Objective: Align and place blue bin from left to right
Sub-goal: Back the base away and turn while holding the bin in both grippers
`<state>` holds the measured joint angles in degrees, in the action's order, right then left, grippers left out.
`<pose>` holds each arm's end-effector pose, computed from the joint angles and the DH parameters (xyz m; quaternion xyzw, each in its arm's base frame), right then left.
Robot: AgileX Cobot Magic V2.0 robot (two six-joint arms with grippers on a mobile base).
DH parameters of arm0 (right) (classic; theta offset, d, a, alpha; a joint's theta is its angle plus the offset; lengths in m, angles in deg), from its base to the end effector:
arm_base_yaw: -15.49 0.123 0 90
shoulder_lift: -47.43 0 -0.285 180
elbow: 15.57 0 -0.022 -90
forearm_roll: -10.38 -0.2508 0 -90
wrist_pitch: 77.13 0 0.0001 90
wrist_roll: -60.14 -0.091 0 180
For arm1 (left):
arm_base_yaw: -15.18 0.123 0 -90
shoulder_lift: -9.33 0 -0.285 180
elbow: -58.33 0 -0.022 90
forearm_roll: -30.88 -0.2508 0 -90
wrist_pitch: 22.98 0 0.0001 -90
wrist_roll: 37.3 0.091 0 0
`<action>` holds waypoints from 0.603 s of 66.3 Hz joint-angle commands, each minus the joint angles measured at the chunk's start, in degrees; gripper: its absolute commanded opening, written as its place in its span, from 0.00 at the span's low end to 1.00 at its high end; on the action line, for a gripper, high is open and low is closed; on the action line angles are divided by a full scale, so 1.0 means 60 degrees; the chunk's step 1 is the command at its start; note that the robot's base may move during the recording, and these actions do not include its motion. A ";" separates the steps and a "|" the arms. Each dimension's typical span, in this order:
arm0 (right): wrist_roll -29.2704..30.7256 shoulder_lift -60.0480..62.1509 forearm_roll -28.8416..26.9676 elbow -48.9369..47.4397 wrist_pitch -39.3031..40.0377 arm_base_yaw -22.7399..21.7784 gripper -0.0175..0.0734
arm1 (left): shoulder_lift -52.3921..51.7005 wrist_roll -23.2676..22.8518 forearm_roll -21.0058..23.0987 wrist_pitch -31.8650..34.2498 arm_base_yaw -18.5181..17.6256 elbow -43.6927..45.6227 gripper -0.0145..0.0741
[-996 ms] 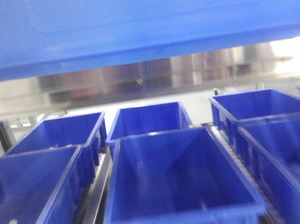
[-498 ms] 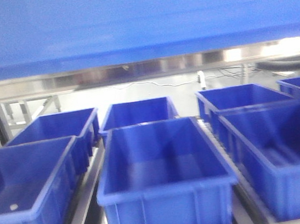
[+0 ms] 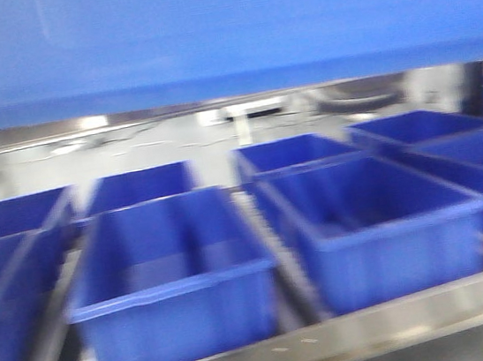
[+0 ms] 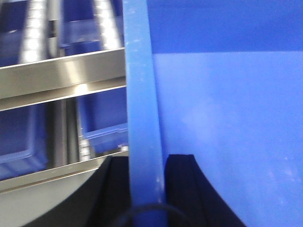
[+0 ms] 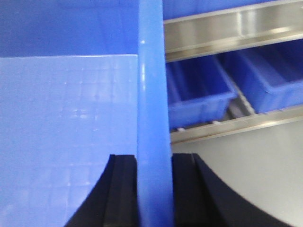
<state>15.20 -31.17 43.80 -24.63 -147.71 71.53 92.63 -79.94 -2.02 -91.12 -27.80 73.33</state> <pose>0.1645 0.1596 0.4541 -0.0845 0.8964 0.0691 0.4296 0.2137 -0.1364 0.4658 0.0030 0.8906 -0.0341 0.4535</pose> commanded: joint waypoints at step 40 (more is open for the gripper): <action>0.0110 0.0002 0.0010 -0.0157 0.1411 0.0050 0.10 | -0.0034 0.0081 0.0456 0.1276 -0.0110 0.0180 0.04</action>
<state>15.20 -31.17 43.80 -24.63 -147.71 71.53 92.67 -79.94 -2.02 -91.12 -27.80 73.33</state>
